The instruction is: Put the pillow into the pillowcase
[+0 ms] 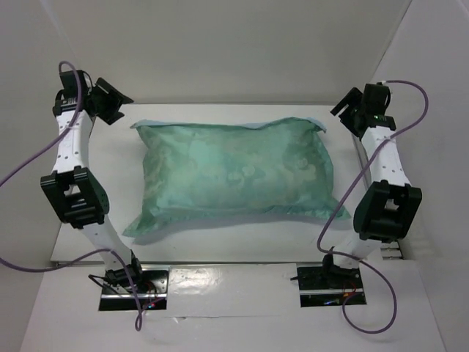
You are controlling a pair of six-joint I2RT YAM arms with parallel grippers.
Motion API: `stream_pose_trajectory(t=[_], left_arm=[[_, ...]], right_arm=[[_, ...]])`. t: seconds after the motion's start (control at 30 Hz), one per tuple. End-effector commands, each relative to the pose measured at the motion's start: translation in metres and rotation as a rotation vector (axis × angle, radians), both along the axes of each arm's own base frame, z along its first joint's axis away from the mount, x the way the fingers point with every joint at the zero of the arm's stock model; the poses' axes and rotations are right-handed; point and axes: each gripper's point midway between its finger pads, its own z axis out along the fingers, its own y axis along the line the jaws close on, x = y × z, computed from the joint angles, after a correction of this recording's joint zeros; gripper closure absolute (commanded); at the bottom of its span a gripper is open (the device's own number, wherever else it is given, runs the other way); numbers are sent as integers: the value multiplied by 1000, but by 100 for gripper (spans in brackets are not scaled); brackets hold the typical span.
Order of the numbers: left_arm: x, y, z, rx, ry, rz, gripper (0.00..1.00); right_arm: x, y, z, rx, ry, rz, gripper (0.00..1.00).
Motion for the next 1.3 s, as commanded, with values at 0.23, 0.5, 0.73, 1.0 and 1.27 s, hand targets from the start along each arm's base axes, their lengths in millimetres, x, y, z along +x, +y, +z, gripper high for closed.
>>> stream_pose_trajectory(t=[0.23, 0.5, 0.73, 1.0, 1.27], left_arm=[[-68, -103, 21, 299, -69, -296, 34], [-161, -157, -83, 266, 180, -438, 39], [-188, -171, -129, 251, 276, -517, 39], [-107, -173, -160, 319, 299, -430, 44], [-21, -161, -120, 329, 181, -364, 45]], right_arm=[[-46, 70, 63, -91, -122, 257, 28], [-121, 136, -15, -10, 81, 452, 62], [-165, 158, -97, 4, 264, 470, 59], [-110, 165, -147, 7, 251, 399, 59], [-38, 184, -129, -10, 193, 396, 60]])
